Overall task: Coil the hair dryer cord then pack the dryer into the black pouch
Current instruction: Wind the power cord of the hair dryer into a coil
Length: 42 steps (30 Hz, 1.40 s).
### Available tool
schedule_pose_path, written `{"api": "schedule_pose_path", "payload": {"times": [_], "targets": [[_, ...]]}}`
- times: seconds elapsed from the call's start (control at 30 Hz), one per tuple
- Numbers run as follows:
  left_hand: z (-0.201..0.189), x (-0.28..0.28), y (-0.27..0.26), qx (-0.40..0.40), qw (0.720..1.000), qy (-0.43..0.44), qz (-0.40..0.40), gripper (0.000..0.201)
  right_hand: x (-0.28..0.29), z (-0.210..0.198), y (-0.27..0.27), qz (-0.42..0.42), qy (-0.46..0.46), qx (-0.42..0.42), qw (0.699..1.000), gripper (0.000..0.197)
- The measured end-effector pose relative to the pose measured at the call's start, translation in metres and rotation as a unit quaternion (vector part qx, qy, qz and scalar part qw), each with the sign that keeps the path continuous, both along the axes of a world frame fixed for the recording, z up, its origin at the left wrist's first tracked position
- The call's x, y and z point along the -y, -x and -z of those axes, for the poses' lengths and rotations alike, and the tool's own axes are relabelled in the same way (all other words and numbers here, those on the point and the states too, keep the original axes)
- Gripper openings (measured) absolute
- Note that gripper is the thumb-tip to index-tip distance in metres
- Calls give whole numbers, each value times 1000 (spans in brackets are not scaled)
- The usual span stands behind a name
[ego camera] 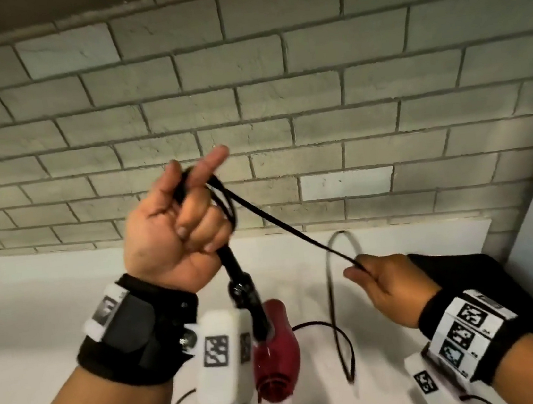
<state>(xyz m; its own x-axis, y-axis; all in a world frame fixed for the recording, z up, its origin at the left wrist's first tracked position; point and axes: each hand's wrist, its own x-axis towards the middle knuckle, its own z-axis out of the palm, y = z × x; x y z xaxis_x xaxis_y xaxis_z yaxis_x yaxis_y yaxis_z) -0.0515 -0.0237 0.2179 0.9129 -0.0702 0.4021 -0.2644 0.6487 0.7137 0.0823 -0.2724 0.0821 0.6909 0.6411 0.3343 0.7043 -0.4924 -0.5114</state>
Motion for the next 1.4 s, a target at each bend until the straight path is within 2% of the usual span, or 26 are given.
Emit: {"api": "schedule_pose_path", "payload": {"times": [0.1,0.2,0.27,0.33,0.37,0.43,0.47,0.5,0.57,0.63,0.7,0.77,0.83,0.87,0.9,1.0,1.03,1.1,1.13,1.2,1.23,1.3,1.33,1.4], "targets": [[-21,-32,14,76,992,85,59,49,35,21,-21,91,13,-47,995,44],[-43,-55,23,110,986,110,53,49,59,50,-26,162,-26,-145,976,49],[-53,-59,21,101,992,72,19,48,59,60,-13,147,-54,-203,967,53],[-57,-48,16,66,995,-17,-67,46,51,62,5,93,-60,-241,964,54],[-56,-38,15,46,990,-66,-115,46,45,59,15,54,-45,-237,969,51],[-53,-22,12,15,982,-113,-149,49,30,43,27,-23,-3,-208,978,43],[-50,-14,10,5,984,-113,-138,50,25,29,29,-55,7,-180,982,45],[-46,-6,8,-6,988,-106,-116,51,21,8,30,-78,-7,-164,983,57],[-35,9,3,-22,993,-107,-50,52,11,-39,33,-107,-111,-168,974,71],[-5,38,-20,-52,992,-111,9,52,11,-82,35,-109,-224,-179,952,66],[6,48,-20,-66,989,-120,62,49,-17,-118,39,-179,-282,-188,924,52],[16,53,-21,-59,987,-98,109,41,-42,-136,48,-206,-308,-260,892,42],[23,50,-26,-59,986,-65,143,41,-59,-139,50,-204,-330,-353,851,41],[23,51,-26,-58,985,-52,152,43,-62,-137,52,-194,-340,-367,844,43],[25,52,-26,-54,985,-46,157,43,-65,-135,53,-174,-345,-362,848,48],[26,63,-27,-46,984,-56,163,37,-69,-130,58,-113,-314,-295,896,76],[26,67,-27,-45,985,-57,157,38,-69,-130,59,-96,-310,-298,898,81],[26,78,-27,-33,988,-57,143,36,-68,-127,55,-103,-315,-359,872,96],[26,82,-27,-29,988,-58,137,34,-66,-125,52,-130,-324,-401,847,105],[26,89,-27,-30,989,-70,129,33,-62,-122,46,-175,-339,-462,800,109],[26,91,-27,-27,988,-75,133,32,-60,-121,44,-188,-344,-472,790,109],[27,92,-29,-21,987,-75,141,33,-58,-117,41,-188,-344,-457,799,103],[28,91,-30,-21,987,-74,142,34,-57,-115,40,-180,-336,-421,823,98],[26,87,-32,-17,988,-82,131,40,-54,-112,35,-159,-316,-282,892,85]]}}
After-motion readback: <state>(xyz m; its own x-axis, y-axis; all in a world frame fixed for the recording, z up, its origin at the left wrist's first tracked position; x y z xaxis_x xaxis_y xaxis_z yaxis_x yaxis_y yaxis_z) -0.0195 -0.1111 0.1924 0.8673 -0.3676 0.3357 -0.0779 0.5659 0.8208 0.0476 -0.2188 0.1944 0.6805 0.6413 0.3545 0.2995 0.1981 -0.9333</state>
